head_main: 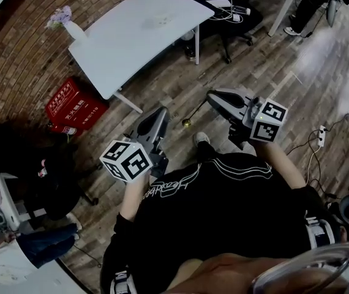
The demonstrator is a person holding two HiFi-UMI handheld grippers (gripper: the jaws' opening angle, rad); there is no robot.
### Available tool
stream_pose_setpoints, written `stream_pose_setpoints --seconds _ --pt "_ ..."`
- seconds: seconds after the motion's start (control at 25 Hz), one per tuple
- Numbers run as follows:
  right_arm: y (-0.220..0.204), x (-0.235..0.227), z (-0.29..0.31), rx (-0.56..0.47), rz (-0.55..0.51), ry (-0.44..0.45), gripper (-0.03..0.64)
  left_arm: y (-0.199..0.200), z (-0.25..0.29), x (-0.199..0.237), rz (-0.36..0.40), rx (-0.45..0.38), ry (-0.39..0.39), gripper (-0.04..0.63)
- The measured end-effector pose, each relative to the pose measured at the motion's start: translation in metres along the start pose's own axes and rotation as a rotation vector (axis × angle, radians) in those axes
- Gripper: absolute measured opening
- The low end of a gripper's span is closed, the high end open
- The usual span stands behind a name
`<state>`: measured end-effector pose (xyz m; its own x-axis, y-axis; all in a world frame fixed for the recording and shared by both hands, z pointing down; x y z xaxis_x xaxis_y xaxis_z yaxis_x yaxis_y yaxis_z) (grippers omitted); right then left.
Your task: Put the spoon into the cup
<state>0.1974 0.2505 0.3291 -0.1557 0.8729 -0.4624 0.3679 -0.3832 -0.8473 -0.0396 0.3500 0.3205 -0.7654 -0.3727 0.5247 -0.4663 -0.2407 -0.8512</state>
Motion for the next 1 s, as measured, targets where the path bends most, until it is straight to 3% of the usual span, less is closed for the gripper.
stream_pose_setpoints --seconds 0.44,0.76,1.0 --pt "0.035 -0.150 0.057 0.001 0.076 -0.026 -0.002 0.024 0.131 0.082 -0.039 0.065 0.056 0.005" --pt "0.074 -0.228 0.079 0.000 0.088 -0.017 -0.002 0.047 0.214 0.102 -0.017 0.076 0.068 0.005" --pt "0.075 -0.253 0.087 -0.006 0.091 -0.026 -0.002 0.049 0.227 0.123 -0.024 0.077 0.095 0.005"
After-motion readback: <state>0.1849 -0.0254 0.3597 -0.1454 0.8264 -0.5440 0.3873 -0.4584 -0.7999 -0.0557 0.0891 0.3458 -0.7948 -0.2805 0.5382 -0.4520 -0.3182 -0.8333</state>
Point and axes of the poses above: the fingertips, and each gripper's own axes: z forward along the fingers, x to its left, y out of its top, the point moved 9 cm from there along -z, backward along the fingers, and after that the axes turned 11 degrees about -x, right-handed, at the moved point
